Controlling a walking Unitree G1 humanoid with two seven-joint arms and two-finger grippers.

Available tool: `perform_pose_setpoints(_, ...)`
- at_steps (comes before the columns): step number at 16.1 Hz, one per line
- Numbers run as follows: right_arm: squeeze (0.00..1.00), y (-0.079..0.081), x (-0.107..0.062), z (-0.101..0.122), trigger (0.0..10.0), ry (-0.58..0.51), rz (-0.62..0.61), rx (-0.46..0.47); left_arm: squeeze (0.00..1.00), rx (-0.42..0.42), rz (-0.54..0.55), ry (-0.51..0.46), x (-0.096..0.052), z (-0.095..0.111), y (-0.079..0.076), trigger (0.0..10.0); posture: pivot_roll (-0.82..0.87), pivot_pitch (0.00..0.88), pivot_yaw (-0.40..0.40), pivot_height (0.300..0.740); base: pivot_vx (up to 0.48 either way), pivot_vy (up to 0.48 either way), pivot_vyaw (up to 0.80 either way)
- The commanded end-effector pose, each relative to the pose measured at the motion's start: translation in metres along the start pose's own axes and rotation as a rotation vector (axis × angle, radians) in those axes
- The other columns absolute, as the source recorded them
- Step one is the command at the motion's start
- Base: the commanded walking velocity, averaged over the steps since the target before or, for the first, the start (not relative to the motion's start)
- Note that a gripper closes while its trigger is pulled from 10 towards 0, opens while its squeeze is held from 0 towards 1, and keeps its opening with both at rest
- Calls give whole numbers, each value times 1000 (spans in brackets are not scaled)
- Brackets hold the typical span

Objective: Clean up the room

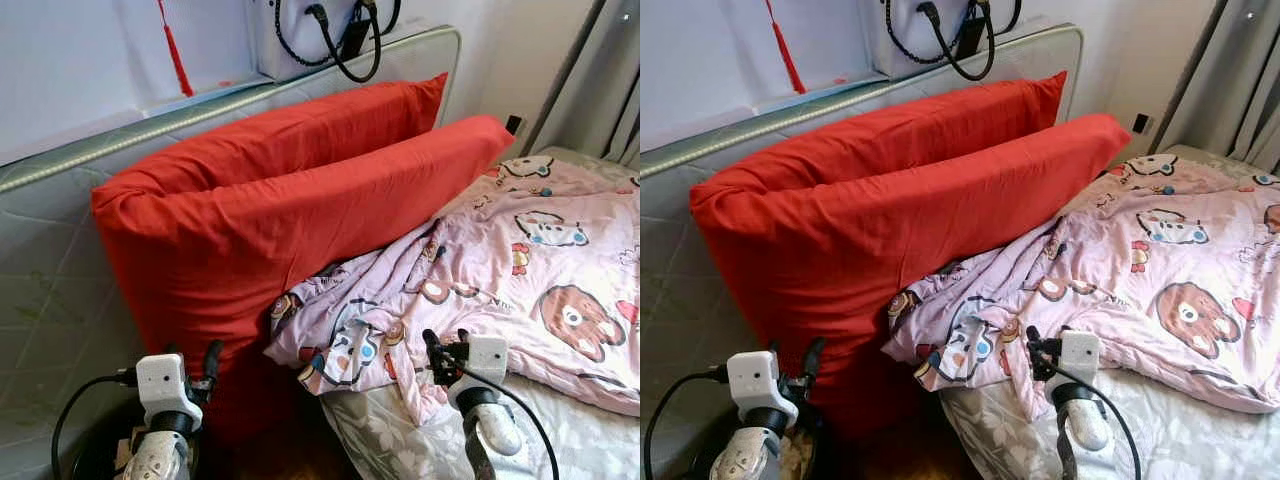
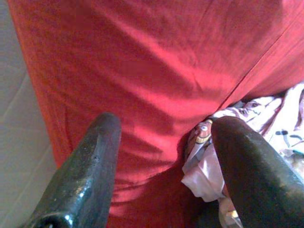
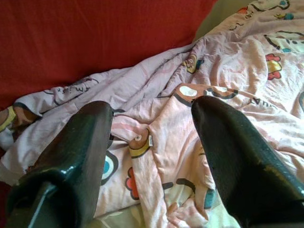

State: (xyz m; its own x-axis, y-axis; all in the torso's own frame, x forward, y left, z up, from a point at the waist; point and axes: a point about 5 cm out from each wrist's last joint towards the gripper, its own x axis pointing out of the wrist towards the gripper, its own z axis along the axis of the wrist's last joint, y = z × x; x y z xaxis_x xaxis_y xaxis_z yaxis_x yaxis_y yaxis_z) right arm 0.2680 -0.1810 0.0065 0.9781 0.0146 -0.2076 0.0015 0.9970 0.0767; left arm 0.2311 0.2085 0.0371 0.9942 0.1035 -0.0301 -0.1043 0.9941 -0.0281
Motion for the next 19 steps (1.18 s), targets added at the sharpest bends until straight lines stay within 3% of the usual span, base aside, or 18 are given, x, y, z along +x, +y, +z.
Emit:
perform_pose_setpoints(1,0,1,3,5,10000,-9,8,-14,0,0,10,-18,4,7,2,10000,35,0,3,739,0,0,0)
perform_pose_setpoints(6,0,8,5,7,10000,-18,34,-5,0,-7,-4,-18,6,10,-2,10000,34,0,-3,684,0,0,0)
perform_pose_setpoints(16,0,9,6,3,10000,27,52,-17,0,-12,-19,-9,7,11,-6,10000,35,0,6,679,0,0,0)
perform_pose_setpoints(19,0,10,6,6,10000,-6,61,1,0,-11,-17,-8,6,12,-5,10000,40,0,6,664,0,0,0)
